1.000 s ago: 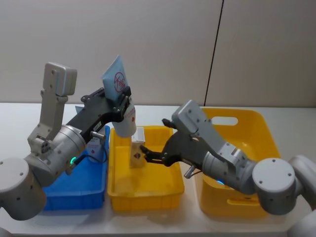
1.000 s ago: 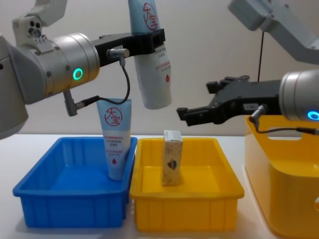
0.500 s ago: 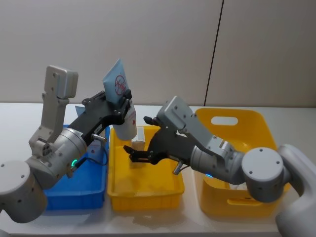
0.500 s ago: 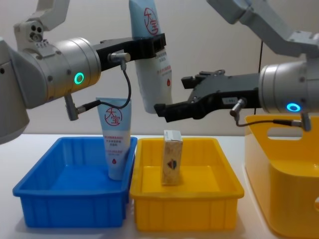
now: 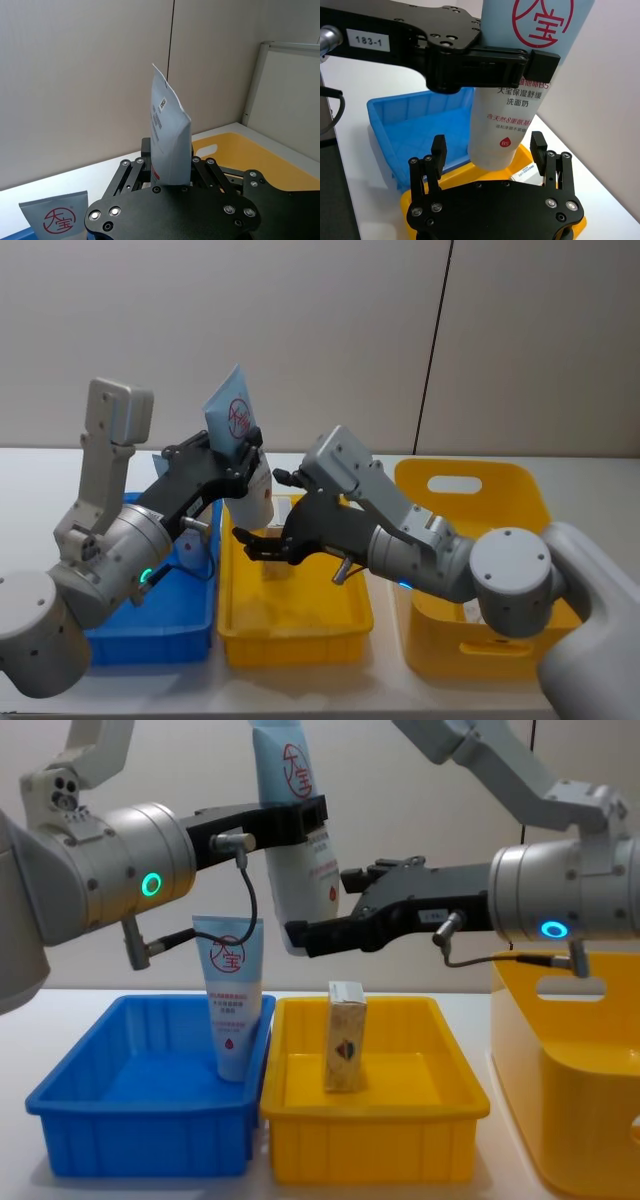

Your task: Bimanual collaborative sorting of washing and personal care products

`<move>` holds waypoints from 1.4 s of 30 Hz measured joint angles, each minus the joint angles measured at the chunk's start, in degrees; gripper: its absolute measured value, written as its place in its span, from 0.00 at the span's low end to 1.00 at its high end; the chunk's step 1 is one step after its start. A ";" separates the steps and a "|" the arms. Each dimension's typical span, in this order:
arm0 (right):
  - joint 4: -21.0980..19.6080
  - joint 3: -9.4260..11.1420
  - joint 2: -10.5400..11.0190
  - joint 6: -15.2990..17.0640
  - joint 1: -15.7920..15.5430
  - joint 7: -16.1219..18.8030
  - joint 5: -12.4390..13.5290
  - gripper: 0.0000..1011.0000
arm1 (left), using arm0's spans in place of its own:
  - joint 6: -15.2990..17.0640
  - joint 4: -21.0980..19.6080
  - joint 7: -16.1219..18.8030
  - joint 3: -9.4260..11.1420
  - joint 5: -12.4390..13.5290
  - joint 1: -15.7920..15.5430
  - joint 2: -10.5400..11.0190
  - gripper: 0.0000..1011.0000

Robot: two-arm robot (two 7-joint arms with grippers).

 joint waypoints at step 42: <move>10.00 -1.71 -5.59 -2.07 5.62 -0.77 2.12 0.53 | 0.22 -1.36 1.05 -0.04 0.94 0.86 0.80 0.30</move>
